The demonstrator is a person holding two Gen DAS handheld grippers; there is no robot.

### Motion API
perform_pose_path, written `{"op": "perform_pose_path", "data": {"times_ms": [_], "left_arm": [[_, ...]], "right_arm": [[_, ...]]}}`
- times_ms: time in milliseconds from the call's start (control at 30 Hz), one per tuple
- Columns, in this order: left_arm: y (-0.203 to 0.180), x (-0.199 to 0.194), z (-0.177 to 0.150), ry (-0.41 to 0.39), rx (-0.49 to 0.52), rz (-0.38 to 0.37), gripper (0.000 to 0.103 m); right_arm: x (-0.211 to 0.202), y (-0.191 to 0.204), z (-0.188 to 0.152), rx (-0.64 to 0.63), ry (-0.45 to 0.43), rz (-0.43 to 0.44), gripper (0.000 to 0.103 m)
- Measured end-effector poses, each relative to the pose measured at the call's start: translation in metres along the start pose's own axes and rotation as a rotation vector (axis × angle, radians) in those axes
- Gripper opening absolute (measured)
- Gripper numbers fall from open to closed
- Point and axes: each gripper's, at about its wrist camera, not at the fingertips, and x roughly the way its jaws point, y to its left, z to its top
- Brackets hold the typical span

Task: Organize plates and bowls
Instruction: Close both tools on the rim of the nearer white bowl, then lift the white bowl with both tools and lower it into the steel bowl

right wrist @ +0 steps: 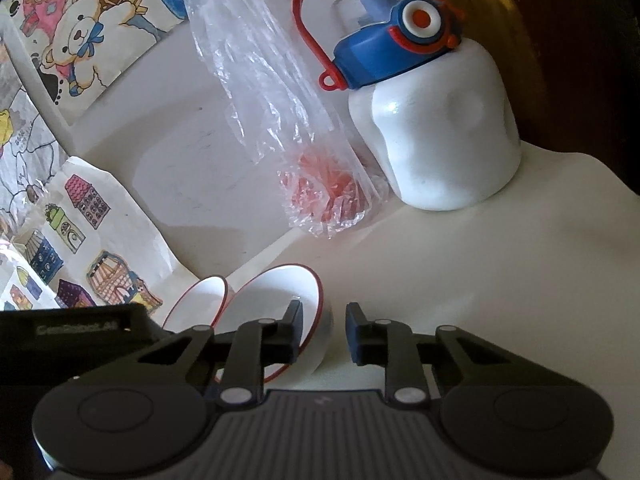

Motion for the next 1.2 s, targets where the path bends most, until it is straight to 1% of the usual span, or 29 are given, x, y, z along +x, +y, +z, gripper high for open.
{"op": "perform_pose_path", "data": {"times_ms": [100,167,267,333,400,500,533,633,800,933,1067,1200], "left_arm": [[0.001,0.004,0.001,0.003,-0.010,-0.001,0.037],[0.002,0.006,0.001,0.002,-0.017,0.003,0.028],[0.004,0.008,0.002,0.001,-0.011,0.014,0.020],[0.006,0.009,0.002,-0.005,-0.003,0.011,0.020],[0.005,0.009,0.002,-0.005,-0.002,0.010,0.019],[0.003,0.006,0.003,-0.010,0.009,0.010,0.017],[0.002,0.004,0.002,-0.013,0.013,0.009,0.015],[-0.002,-0.003,0.002,-0.009,0.026,0.012,0.015],[-0.001,-0.020,-0.004,0.010,0.044,0.001,0.015],[0.001,-0.039,-0.017,0.027,0.071,-0.013,0.015],[0.005,-0.067,-0.028,0.030,0.100,-0.034,0.015],[0.013,-0.099,-0.036,0.012,0.117,-0.065,0.015]], "right_arm": [[0.000,-0.001,0.000,0.006,0.004,0.016,0.021],[0.000,-0.001,0.000,0.006,0.003,0.016,0.021],[0.000,-0.001,-0.001,0.011,0.004,0.019,0.020],[-0.001,-0.001,-0.001,0.014,0.005,0.014,0.018],[-0.003,0.001,-0.002,0.004,0.003,-0.009,0.015],[-0.005,0.004,-0.006,0.008,0.009,-0.034,0.011],[-0.007,0.005,-0.008,0.010,0.012,-0.041,0.011],[-0.017,0.008,-0.019,0.022,0.018,-0.056,0.011],[-0.046,0.024,-0.034,0.012,0.008,-0.089,0.011],[-0.074,0.043,-0.041,-0.006,-0.014,-0.101,0.011],[-0.101,0.069,-0.048,-0.036,-0.032,-0.113,0.011],[-0.118,0.098,-0.058,-0.067,-0.048,-0.115,0.011]]}}
